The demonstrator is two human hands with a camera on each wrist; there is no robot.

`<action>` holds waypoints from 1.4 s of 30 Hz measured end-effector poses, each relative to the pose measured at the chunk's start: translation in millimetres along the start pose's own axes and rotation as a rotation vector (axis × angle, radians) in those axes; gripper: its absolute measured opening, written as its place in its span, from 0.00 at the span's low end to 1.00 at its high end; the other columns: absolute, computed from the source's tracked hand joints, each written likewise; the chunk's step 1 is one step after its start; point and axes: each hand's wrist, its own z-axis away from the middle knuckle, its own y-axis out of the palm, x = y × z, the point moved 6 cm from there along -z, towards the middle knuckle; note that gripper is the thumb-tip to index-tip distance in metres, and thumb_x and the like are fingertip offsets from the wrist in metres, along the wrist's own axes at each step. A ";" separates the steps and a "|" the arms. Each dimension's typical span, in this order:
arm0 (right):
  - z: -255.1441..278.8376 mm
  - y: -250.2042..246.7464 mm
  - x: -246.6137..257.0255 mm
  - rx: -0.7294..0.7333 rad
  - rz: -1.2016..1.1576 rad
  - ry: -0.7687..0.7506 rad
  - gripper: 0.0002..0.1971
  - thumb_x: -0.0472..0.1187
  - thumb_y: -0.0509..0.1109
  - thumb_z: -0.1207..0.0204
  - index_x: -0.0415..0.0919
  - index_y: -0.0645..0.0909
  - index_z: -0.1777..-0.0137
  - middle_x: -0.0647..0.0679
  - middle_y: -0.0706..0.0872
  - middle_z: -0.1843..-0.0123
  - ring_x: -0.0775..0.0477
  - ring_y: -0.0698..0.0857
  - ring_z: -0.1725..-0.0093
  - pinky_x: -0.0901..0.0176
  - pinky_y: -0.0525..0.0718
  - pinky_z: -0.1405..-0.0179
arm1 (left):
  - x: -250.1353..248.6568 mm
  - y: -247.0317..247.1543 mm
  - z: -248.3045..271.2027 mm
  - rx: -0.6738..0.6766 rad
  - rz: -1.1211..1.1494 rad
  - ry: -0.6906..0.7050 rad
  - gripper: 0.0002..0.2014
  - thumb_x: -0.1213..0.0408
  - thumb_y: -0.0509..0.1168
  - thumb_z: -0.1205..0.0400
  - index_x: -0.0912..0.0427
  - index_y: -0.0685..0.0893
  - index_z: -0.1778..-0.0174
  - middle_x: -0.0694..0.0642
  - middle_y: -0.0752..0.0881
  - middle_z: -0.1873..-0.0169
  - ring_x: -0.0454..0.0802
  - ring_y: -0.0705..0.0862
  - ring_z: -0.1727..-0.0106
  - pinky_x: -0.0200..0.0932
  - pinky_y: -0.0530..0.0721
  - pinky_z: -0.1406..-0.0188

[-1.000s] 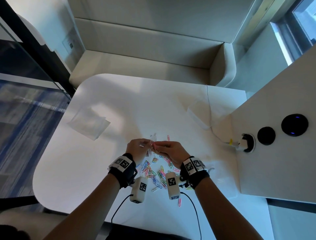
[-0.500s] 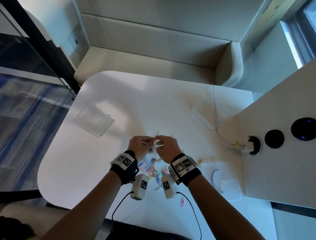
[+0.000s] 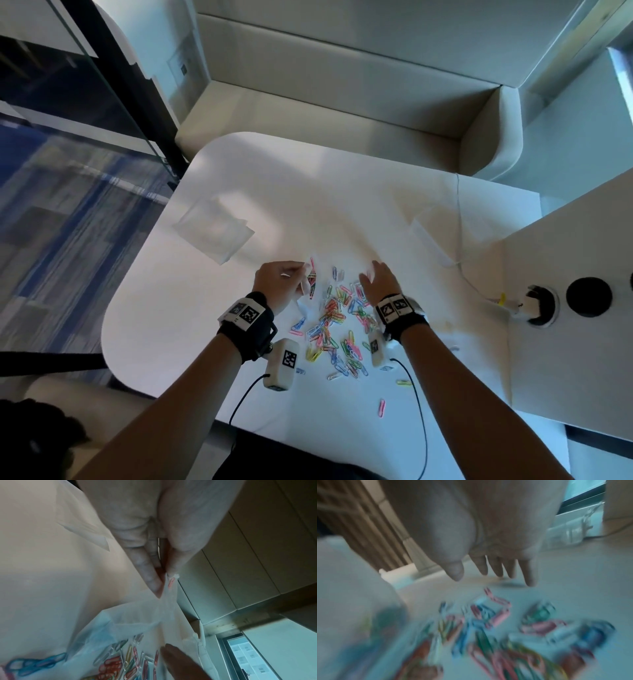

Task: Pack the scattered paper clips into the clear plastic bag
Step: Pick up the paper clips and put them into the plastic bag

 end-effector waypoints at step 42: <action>81.1 -13.6 38.4 -0.015 -0.653 -0.043 0.05 0.43 0.78 0.31 0.44 0.92 0.57 0.46 0.93 0.60 0.50 0.91 0.60 0.56 0.90 0.53 | 12.8 54.4 4.2 0.062 -0.113 -0.006 0.10 0.64 0.71 0.18 0.55 0.92 0.65 0.61 0.93 0.67 0.53 0.94 0.61 0.50 0.94 0.52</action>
